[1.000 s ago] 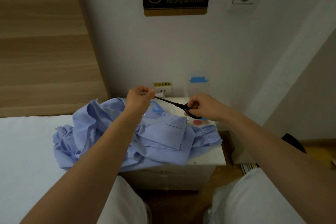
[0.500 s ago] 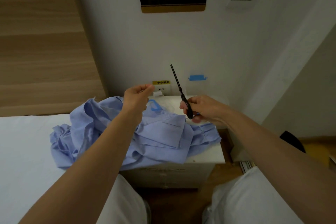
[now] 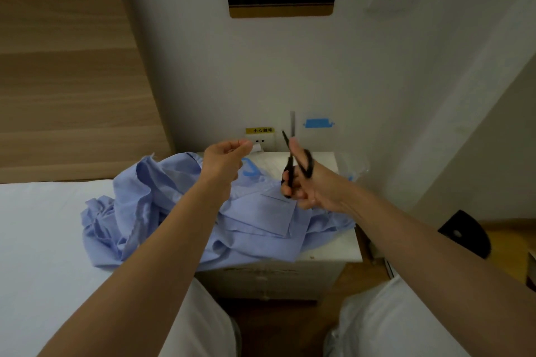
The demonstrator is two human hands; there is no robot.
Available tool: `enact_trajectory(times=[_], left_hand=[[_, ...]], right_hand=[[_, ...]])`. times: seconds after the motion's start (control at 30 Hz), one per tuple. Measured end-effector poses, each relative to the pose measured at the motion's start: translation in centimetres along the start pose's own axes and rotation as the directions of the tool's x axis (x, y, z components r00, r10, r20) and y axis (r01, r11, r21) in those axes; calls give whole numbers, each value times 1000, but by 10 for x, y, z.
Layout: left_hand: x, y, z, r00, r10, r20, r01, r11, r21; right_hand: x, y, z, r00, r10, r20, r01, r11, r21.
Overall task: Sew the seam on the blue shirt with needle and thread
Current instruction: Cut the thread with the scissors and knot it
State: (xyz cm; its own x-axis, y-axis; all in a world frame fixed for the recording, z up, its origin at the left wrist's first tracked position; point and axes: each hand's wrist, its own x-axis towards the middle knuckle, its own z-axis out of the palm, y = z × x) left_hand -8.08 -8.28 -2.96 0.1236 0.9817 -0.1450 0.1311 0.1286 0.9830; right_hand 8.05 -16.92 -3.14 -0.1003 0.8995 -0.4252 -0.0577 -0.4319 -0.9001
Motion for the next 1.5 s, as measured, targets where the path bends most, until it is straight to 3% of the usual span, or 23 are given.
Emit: enact_trajectory(times=[0.5, 0.87, 1.2, 1.5], left_hand=[[0, -2, -1, 999, -27, -19, 27, 999, -21], [-8, -2, 9, 983, 22, 183, -5, 995, -95], [-2, -1, 12, 991, 110, 76, -107, 993, -41], [5, -8, 15, 991, 102, 88, -95, 993, -76]], right_hand=[[-18, 0, -17, 932, 73, 354, -54, 996, -65], [-12, -7, 0, 971, 17, 238, 15, 991, -131], [-7, -8, 6, 991, -104, 87, 122, 965, -233], [-2, -5, 7, 992, -123, 9, 121, 962, -243]])
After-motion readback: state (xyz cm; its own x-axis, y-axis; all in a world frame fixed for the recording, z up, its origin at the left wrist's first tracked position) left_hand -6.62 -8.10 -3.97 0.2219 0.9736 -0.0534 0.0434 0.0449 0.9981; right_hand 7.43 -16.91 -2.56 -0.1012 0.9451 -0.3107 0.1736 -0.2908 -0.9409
